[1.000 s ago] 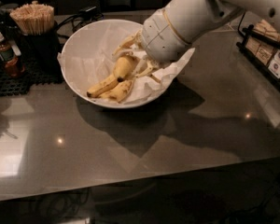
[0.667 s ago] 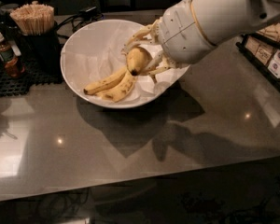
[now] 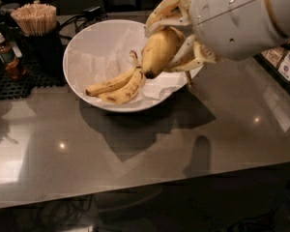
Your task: Pick banana from white bowl
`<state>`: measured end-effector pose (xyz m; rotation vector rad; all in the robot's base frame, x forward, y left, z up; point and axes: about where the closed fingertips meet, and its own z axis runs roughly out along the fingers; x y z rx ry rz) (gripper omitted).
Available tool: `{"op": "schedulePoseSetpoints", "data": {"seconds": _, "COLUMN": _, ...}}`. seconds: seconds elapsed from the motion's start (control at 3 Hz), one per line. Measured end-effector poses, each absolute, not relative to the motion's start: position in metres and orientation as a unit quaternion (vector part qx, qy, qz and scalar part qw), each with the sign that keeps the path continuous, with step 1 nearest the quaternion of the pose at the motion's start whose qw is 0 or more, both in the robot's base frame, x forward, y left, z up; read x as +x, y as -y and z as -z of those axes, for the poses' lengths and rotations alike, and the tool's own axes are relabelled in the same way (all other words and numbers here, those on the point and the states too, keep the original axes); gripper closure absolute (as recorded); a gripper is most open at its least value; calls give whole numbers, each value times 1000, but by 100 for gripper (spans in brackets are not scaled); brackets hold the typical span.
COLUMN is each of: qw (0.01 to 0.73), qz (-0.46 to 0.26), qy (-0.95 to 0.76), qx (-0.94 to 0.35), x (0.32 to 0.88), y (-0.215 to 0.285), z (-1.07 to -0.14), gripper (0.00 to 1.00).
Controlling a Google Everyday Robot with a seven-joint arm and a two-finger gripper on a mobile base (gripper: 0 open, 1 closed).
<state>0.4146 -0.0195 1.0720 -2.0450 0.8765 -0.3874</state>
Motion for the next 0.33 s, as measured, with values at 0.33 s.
{"op": "schedulePoseSetpoints", "data": {"seconds": 0.33, "qw": 427, "qz": 155, "qy": -351, "qx": -819, "x": 415, "y": 19, "z": -1072, "gripper": 100}}
